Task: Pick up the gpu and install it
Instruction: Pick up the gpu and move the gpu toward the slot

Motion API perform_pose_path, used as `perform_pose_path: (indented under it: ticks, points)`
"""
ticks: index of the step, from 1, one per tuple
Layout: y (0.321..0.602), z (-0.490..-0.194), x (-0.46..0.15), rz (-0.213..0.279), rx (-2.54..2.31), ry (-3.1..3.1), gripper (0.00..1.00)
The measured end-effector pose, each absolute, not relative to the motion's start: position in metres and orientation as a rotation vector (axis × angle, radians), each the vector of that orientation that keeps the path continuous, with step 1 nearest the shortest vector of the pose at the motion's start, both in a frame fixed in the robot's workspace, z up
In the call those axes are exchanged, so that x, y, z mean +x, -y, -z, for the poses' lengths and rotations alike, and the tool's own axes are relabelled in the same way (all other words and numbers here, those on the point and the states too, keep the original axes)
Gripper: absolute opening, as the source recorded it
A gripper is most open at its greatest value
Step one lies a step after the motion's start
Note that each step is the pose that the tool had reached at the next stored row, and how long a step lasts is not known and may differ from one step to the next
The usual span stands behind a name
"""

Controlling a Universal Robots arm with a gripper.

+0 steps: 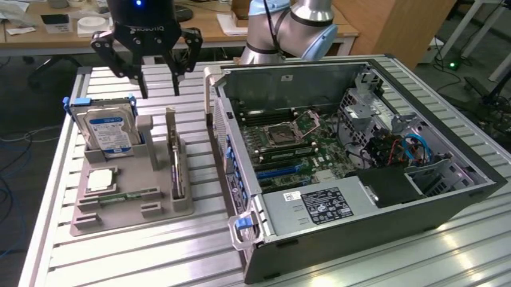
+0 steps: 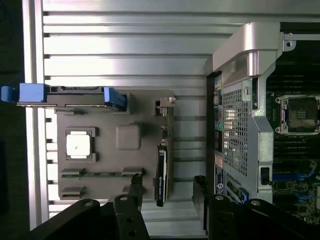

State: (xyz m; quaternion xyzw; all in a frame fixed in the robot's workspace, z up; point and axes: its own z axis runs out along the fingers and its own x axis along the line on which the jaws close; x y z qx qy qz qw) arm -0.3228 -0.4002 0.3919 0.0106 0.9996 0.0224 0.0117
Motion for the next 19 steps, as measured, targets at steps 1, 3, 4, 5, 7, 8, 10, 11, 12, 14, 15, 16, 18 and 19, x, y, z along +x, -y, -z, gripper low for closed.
perform_pose_path:
  ticks: [1,3,4,5,7,8,10,11,12,14,15,16,18,19]
  points:
    - [0.401,-0.392,-0.323,-0.07,0.027,-3.117,0.53]
    - [0.404,-0.391,-0.323,-0.07,0.021,-3.118,0.53]
    - [0.406,-0.39,-0.323,-0.07,0.019,-3.118,0.53]
    - [0.406,-0.389,-0.323,-0.07,0.019,-3.119,0.53]
    - [0.406,-0.385,-0.323,-0.07,0.017,-3.122,0.53]
    - [0.406,-0.384,-0.323,-0.07,0.009,-3.124,0.53]
    - [0.407,-0.38,-0.323,-0.07,-0.012,-3.129,0.53]
    - [0.407,-0.379,-0.323,-0.071,-0.021,-3.131,0.53]
    - [0.407,-0.378,-0.323,-0.071,-0.025,-3.133,0.53]
    - [0.408,-0.376,-0.323,-0.071,-0.026,-3.133,0.53]
    - [0.409,-0.375,-0.323,-0.071,-0.026,-3.133,0.53]
    - [0.41,-0.374,-0.323,-0.071,-0.026,-3.133,0.53]
    - [0.411,-0.371,-0.323,-0.071,-0.035,-3.133,0.53]
    - [0.411,-0.37,-0.323,-0.071,-0.053,-3.133,0.53]
